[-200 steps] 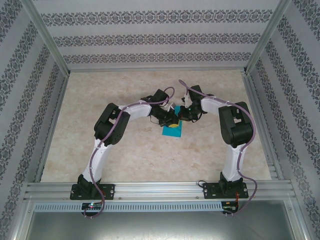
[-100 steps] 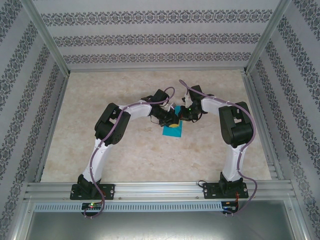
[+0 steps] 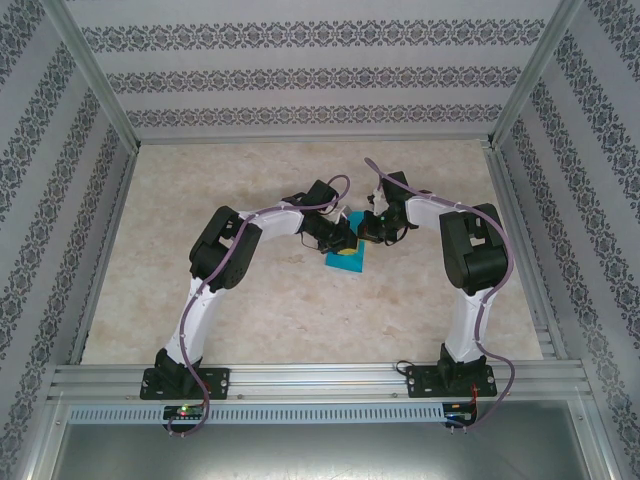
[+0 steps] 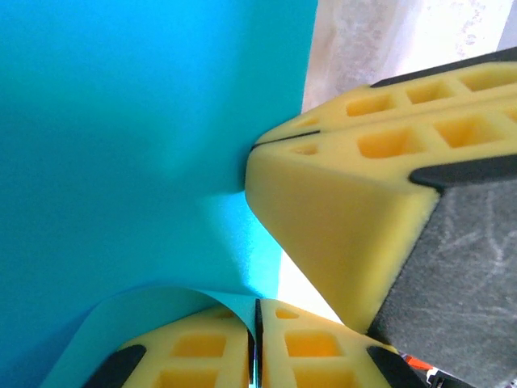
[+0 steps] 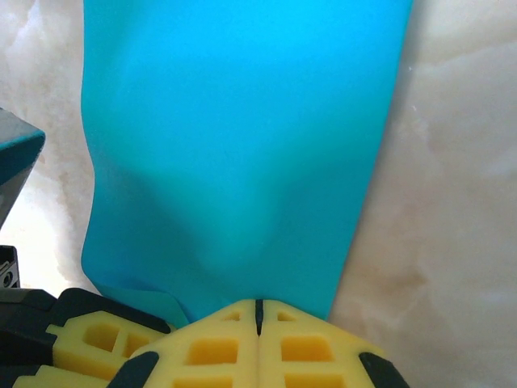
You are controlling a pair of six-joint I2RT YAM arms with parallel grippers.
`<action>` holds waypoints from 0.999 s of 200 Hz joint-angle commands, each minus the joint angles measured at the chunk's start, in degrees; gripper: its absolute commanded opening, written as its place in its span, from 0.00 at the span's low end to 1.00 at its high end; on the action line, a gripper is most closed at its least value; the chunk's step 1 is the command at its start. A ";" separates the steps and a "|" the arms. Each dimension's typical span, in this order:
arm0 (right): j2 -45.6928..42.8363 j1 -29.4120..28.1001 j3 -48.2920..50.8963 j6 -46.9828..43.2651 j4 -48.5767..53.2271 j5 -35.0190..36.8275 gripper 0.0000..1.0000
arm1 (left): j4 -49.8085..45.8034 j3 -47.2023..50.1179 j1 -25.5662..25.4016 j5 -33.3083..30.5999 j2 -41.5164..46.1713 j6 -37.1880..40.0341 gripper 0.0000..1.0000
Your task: Fold a paper plane with a square sheet of paper (pick it up from the middle)
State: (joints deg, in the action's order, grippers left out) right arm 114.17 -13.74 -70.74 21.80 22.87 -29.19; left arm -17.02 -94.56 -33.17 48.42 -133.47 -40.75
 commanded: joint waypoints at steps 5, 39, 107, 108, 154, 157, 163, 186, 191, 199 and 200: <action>-0.29 -0.59 1.74 0.87 2.42 -1.40 0.01 | 2.78 1.30 -0.96 -2.65 -2.35 -0.20 0.15; -0.87 -0.58 1.86 1.05 2.35 -1.40 0.01 | 1.84 1.56 -0.94 -2.75 -2.62 0.77 0.18; -3.30 -0.49 1.92 1.91 1.99 -1.68 0.02 | 4.29 3.90 -1.02 -2.68 -2.52 1.34 0.33; -3.36 -0.50 1.92 1.92 2.00 -1.63 0.02 | 4.32 3.88 -1.02 -2.65 -2.51 1.31 0.34; -6.61 1.68 2.39 1.47 2.94 -0.91 0.02 | 6.10 4.61 -1.02 -1.98 -1.98 1.02 0.37; -6.93 1.87 2.51 1.38 2.96 -0.87 0.02 | 6.12 4.64 -1.02 -1.91 -1.94 1.05 0.37; -7.47 2.39 2.82 1.32 3.10 -0.95 0.02 | 6.30 4.76 -1.02 -1.84 -1.81 1.15 0.37; -9.50 3.84 4.34 1.05 2.99 -2.14 0.02 | 7.19 5.18 -1.02 -1.70 -1.47 0.87 0.36; -9.79 4.09 4.69 1.05 2.92 -2.65 0.02 | 7.39 5.31 -1.02 -1.61 -1.37 0.85 0.36; -10.33 4.25 5.40 1.13 2.64 -3.49 0.02 | 7.81 5.39 -1.02 -1.48 -1.35 0.60 0.35; -10.40 4.29 5.51 1.18 2.59 -3.54 0.02 | 7.84 5.37 -1.02 -1.44 -1.35 0.55 0.35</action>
State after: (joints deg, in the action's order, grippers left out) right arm 106.74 -10.46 -67.11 22.76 24.45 -29.65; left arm -9.28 -91.74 -33.32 51.64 -132.70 -40.53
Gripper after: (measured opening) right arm 0.042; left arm 0.356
